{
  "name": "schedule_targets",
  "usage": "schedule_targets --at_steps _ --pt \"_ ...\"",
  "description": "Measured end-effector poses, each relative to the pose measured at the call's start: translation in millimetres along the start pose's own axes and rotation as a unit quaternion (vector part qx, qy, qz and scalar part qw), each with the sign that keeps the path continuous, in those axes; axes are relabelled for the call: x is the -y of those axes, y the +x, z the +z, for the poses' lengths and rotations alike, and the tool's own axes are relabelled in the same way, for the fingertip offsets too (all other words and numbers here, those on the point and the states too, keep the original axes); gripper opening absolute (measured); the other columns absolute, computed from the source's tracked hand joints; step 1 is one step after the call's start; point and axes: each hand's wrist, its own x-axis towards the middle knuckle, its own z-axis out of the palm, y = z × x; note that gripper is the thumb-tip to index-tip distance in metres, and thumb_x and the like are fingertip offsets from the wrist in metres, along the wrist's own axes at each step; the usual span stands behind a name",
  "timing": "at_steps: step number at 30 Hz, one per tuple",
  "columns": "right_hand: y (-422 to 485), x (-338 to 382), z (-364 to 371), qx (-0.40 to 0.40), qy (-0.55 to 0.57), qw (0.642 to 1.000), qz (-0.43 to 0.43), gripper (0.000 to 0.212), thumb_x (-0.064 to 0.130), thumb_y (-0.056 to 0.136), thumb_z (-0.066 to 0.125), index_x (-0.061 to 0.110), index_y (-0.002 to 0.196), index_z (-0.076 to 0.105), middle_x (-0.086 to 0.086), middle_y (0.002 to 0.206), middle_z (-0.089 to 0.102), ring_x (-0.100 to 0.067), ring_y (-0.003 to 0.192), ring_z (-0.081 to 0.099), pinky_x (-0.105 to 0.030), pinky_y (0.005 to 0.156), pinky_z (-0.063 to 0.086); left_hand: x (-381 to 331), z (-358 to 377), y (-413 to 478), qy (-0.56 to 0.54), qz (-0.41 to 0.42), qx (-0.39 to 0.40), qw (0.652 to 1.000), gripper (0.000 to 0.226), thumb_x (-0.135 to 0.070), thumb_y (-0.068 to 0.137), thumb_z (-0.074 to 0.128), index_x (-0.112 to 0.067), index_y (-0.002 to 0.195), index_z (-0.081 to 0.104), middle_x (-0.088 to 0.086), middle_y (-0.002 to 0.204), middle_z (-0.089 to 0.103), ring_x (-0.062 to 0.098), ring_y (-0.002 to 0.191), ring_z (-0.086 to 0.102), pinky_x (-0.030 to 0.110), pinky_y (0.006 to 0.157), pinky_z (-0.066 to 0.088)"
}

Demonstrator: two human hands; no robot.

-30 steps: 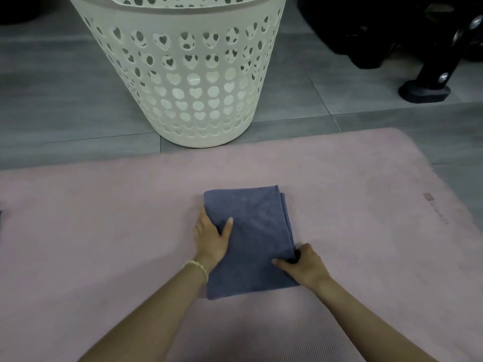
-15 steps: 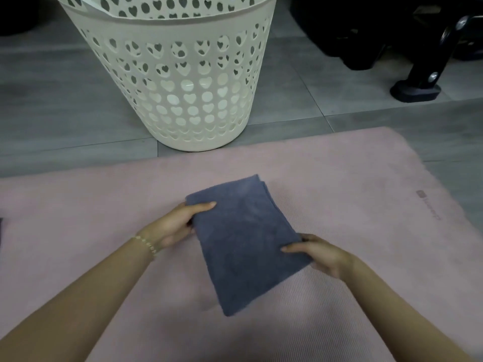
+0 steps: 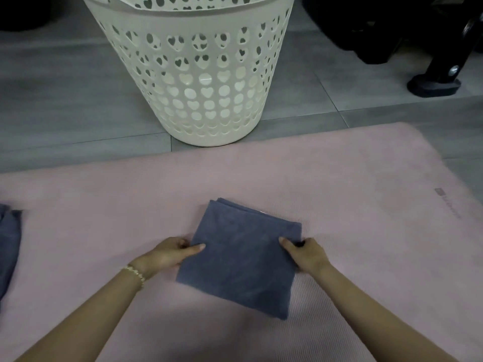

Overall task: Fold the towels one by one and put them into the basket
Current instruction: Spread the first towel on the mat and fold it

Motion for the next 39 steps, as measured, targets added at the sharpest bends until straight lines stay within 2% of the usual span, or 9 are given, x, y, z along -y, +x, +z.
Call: schedule_targets --at_steps 4,9,15,20,23,26,31,34,39 --pt "-18.9 0.9 10.4 0.029 0.023 0.999 -0.019 0.032 0.043 0.088 0.06 0.018 0.069 0.056 0.005 0.068 0.06 -0.009 0.061 0.055 -0.014 0.047 0.039 -23.0 25.4 -1.8 -0.124 0.002 -0.009 0.992 0.022 -0.033 0.079 0.074 -0.014 0.089 0.068 -0.001 0.084 0.074 0.01 0.069 0.071 0.018 0.055 0.053" --pt "-29.9 -0.7 18.0 -0.036 0.215 0.971 -0.1 0.022 0.034 0.087 0.064 0.019 0.099 0.054 0.009 0.089 0.065 -0.004 0.08 0.062 -0.009 0.058 0.049 -30.2 33.5 -10.2 -0.213 0.083 -0.019 0.973 0.029 -0.026 0.083 0.069 -0.013 0.109 0.065 0.003 0.103 0.073 0.021 0.095 0.069 0.025 0.075 0.058" --pt "-1.0 31.7 -3.5 -0.053 0.3 0.942 -0.14 0.031 0.024 0.081 0.073 0.009 0.093 0.048 0.001 0.079 0.059 -0.014 0.072 0.058 -0.015 0.06 0.05 -17.2 27.1 -12.3 -0.33 0.124 -0.096 0.931 0.033 -0.03 0.087 0.064 -0.018 0.118 0.061 0.003 0.108 0.071 0.02 0.095 0.069 0.027 0.075 0.058" --pt "6.3 28.8 16.3 -0.158 0.08 0.972 -0.157 0.034 0.024 0.09 0.061 0.012 0.118 0.048 0.003 0.111 0.052 -0.015 0.098 0.053 -0.025 0.082 0.044 18.8 30.0 6.6 -0.019 0.2 -0.336 0.92 0.067 -0.038 0.086 0.064 -0.02 0.143 0.036 -0.006 0.11 0.044 0.01 0.103 0.048 0.03 0.102 0.04" --pt "-7.7 9.9 29.2 -0.146 -0.077 0.904 -0.394 0.044 0.044 0.094 0.045 0.017 0.129 0.053 0.004 0.132 0.052 -0.011 0.118 0.049 -0.027 0.101 0.041 42.5 31.8 8.4 0.299 0.392 -0.274 0.826 0.065 -0.058 0.088 0.049 -0.028 0.144 0.035 -0.004 0.138 0.044 0.011 0.129 0.033 0.024 0.111 0.021" --pt "-4.6 -16.2 37.9 -0.009 -0.231 0.849 -0.475 0.063 0.064 0.094 0.022 0.028 0.145 0.034 0.009 0.153 0.029 -0.009 0.143 0.021 -0.03 0.119 0.014 59.1 38.9 18.6 0.476 0.415 -0.156 0.76 0.076 -0.075 0.085 0.031 -0.037 0.149 0.015 -0.007 0.153 0.029 0.012 0.142 0.016 0.031 0.115 0.006" --pt "10.2 -30.5 34.0 0.041 -0.321 0.821 -0.47 0.078 0.077 0.084 0.018 0.035 0.149 0.012 0.014 0.156 0.009 -0.003 0.144 0.001 -0.025 0.119 -0.006 59.3 46.5 30.7 0.535 0.374 -0.169 0.738 0.087 -0.075 0.077 0.041 -0.033 0.149 0.015 -0.004 0.152 0.032 0.016 0.143 0.012 0.034 0.114 0.006" --pt "13.0 -27.7 34.5 0.046 -0.332 0.823 -0.457 0.085 0.081 0.079 0.022 0.034 0.149 0.015 0.014 0.156 0.011 -0.006 0.144 0.007 -0.03 0.117 0.001 51.4 50.4 33.2 0.539 0.387 -0.185 0.725 0.091 -0.059 0.064 0.07 -0.034 0.143 0.032 -0.002 0.137 0.053 0.021 0.131 0.042 0.038 0.109 0.03" --pt "12.0 -20.3 30.9 0.01 -0.338 0.811 -0.477 0.085 0.08 0.073 0.037 0.029 0.141 0.04 0.006 0.146 0.044 -0.015 0.133 0.042 -0.035 0.11 0.028 24.4 42.0 26.8 0.505 0.408 -0.164 0.743 0.053 -0.05 0.077 0.034 -0.028 0.11 0.069 -0.006 0.108 0.071 0.018 0.094 0.07 0.03 0.071 0.057"
